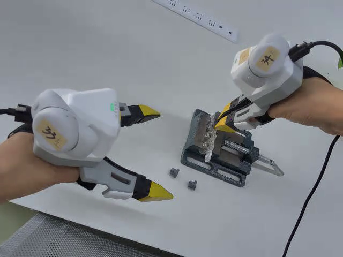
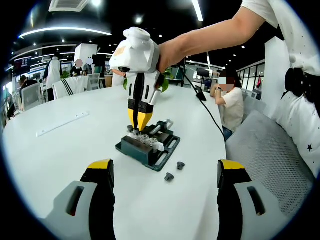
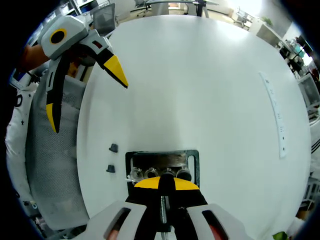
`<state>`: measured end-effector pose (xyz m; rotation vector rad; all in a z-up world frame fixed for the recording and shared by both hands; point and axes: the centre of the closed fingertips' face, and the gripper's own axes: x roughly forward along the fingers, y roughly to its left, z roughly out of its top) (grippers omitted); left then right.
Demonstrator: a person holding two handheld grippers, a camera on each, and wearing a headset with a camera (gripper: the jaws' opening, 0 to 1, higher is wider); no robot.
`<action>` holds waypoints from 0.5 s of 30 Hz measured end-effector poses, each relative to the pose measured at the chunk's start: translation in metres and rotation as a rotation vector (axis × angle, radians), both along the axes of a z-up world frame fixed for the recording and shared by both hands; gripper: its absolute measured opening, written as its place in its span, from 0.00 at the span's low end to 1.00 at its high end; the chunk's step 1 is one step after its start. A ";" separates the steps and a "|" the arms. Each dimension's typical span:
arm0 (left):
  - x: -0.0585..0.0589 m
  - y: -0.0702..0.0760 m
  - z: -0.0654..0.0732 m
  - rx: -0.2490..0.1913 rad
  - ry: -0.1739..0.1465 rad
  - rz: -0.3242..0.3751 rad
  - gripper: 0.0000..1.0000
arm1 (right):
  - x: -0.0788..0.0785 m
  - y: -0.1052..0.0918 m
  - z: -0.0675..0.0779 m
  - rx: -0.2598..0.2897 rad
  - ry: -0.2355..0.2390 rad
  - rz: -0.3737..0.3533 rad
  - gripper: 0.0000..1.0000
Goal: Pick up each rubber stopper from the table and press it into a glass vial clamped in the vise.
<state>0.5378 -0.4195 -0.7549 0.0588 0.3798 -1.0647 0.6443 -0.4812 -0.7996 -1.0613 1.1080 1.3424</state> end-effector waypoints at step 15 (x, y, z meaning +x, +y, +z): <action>0.002 -0.002 -0.001 -0.006 0.001 -0.001 0.84 | 0.000 0.001 -0.002 0.018 0.021 -0.050 0.03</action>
